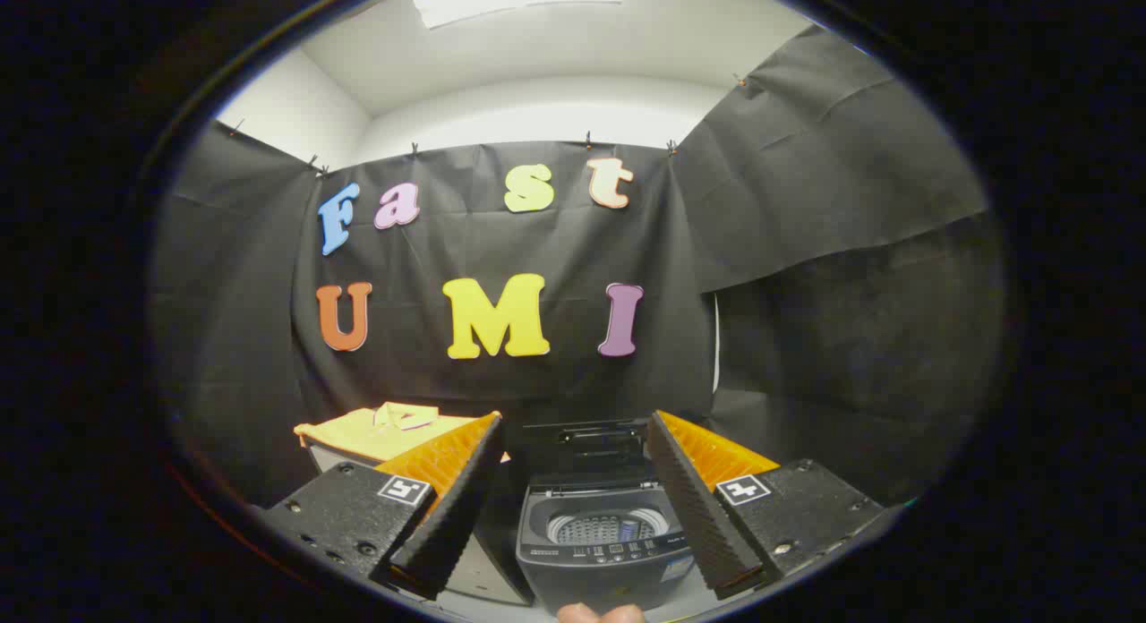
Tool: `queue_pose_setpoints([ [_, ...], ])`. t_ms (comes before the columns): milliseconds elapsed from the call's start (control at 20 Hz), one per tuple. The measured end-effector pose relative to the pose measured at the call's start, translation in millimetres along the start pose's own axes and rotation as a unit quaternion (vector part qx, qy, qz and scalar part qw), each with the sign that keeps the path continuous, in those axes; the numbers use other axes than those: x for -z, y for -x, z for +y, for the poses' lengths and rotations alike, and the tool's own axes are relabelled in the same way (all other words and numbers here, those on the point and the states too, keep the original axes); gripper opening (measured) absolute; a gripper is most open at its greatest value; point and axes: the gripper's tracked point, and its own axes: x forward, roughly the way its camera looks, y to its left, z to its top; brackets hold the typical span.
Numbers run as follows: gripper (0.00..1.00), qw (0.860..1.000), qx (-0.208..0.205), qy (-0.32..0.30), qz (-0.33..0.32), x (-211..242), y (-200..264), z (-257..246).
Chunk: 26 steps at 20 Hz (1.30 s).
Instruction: Put the clothes into the washing machine and then close the washing machine lid.
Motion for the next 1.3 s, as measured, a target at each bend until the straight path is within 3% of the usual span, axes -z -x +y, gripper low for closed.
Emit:
queue_pose_setpoints([
  [400, 1.0, 1.0, 0.007, 0.024, -0.012, -8, 2, 10],
  [600, 1.0, 1.0, 0.006, 0.006, -0.007, -8, -3, 13],
  [1300, 1.0, 0.998, -0.054, 0.024, -0.003, -8, -20, 67],
])
